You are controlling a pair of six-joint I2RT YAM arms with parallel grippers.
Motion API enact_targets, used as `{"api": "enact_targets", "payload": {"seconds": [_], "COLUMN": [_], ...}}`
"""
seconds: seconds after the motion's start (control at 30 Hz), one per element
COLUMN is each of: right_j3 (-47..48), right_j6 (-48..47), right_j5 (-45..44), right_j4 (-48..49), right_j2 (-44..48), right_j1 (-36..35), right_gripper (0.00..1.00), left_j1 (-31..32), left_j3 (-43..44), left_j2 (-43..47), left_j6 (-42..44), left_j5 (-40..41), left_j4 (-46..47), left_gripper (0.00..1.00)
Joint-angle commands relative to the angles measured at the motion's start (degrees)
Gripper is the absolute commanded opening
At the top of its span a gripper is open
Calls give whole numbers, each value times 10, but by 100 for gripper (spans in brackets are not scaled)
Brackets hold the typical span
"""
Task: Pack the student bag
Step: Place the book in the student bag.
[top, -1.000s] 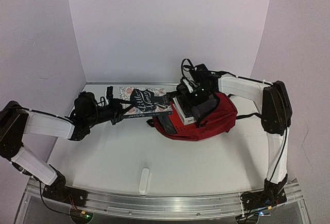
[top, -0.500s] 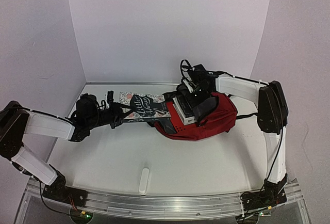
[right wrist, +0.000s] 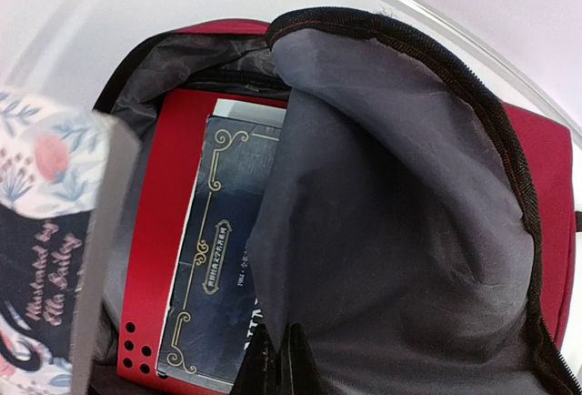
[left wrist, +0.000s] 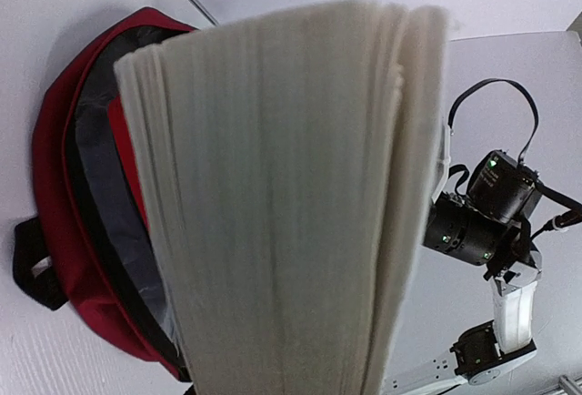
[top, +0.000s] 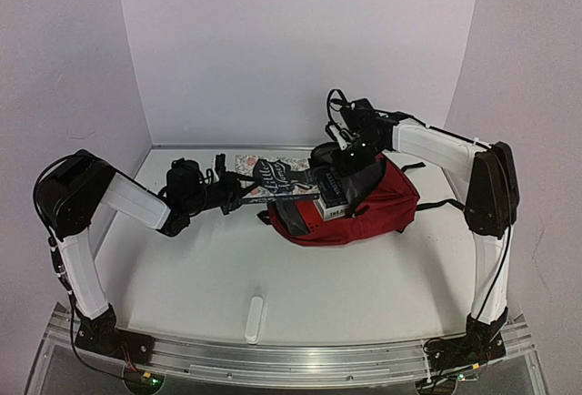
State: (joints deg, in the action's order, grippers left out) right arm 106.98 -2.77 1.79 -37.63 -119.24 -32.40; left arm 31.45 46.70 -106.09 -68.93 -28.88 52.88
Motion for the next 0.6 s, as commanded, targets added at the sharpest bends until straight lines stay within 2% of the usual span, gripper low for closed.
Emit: {"api": "enact_targets", "payload": {"seconds": [0.0, 0.13, 0.33, 0.57], "right_j3": [28, 36, 41, 32], "right_j6": [12, 22, 44, 51], "right_j5": [39, 55, 75, 99], "right_j4": [7, 6, 7, 6], "right_j2": [37, 33, 38, 48], "right_j1": [-7, -6, -7, -7], "right_gripper": [0, 0, 0, 0], "left_j1": [13, 31, 47, 57], "left_j3": [78, 127, 159, 184], "left_j2": [-31, -92, -186, -212], "left_j6": [-11, -8, -50, -60], "left_j5": [-24, -33, -18, 8], "left_j4": [111, 94, 106, 67], "left_gripper": [0, 0, 0, 0]}}
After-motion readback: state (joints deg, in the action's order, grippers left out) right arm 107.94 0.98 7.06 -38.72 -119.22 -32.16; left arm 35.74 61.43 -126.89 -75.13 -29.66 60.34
